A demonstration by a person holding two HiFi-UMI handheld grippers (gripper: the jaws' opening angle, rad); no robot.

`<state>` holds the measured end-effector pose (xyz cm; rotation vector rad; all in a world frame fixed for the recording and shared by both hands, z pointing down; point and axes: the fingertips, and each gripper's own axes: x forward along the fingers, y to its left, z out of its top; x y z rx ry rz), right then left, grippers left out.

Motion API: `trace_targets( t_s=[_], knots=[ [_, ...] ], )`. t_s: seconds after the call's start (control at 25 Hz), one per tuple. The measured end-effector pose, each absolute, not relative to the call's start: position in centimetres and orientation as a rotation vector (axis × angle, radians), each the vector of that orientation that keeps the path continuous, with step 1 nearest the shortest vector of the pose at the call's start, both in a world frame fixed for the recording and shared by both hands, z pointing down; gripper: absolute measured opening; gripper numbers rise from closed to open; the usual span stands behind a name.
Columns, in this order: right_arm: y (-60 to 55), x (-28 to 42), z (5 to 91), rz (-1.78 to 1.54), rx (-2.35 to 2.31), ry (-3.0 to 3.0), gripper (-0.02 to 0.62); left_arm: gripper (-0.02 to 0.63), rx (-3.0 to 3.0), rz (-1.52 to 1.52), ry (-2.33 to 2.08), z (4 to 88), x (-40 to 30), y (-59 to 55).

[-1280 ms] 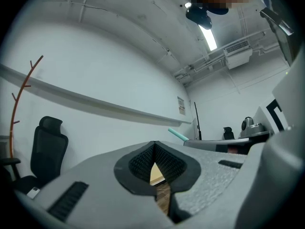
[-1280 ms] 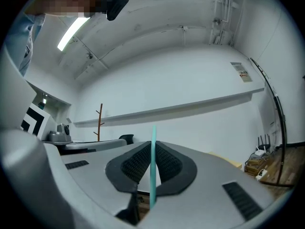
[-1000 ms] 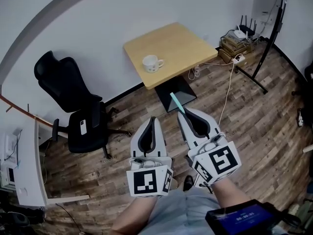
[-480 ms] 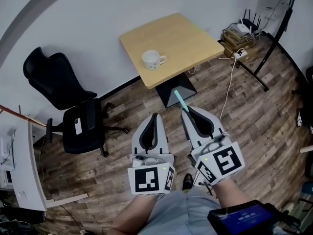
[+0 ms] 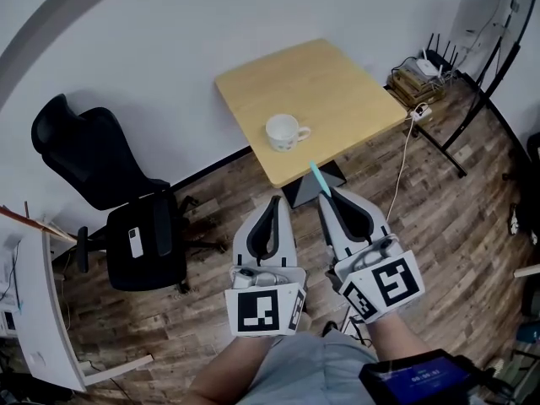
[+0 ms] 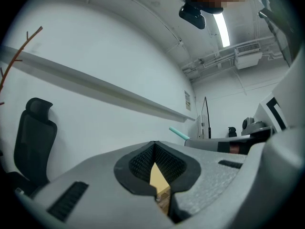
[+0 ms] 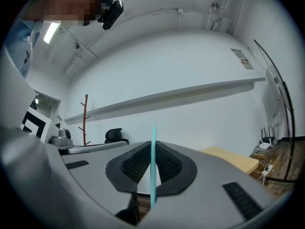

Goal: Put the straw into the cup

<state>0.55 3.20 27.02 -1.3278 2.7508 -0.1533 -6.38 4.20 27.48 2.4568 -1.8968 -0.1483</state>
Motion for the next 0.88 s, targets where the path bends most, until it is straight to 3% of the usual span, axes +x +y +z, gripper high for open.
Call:
trace_targets(
  t_s=[0.32,0.88],
  knots=[
    [0.8,-2.5,24.8,-0.063,-1.368,2.753,0.023,-0.002,2.485,-0.221,-1.869,25.6,-9.5,1.5],
    [-3.4,-1.2,25.6,-0.081,-1.431,2.716,0.023,-0.002,2.497,-0.184,-1.826,27.3,-8.7,-2.5]
  ],
)
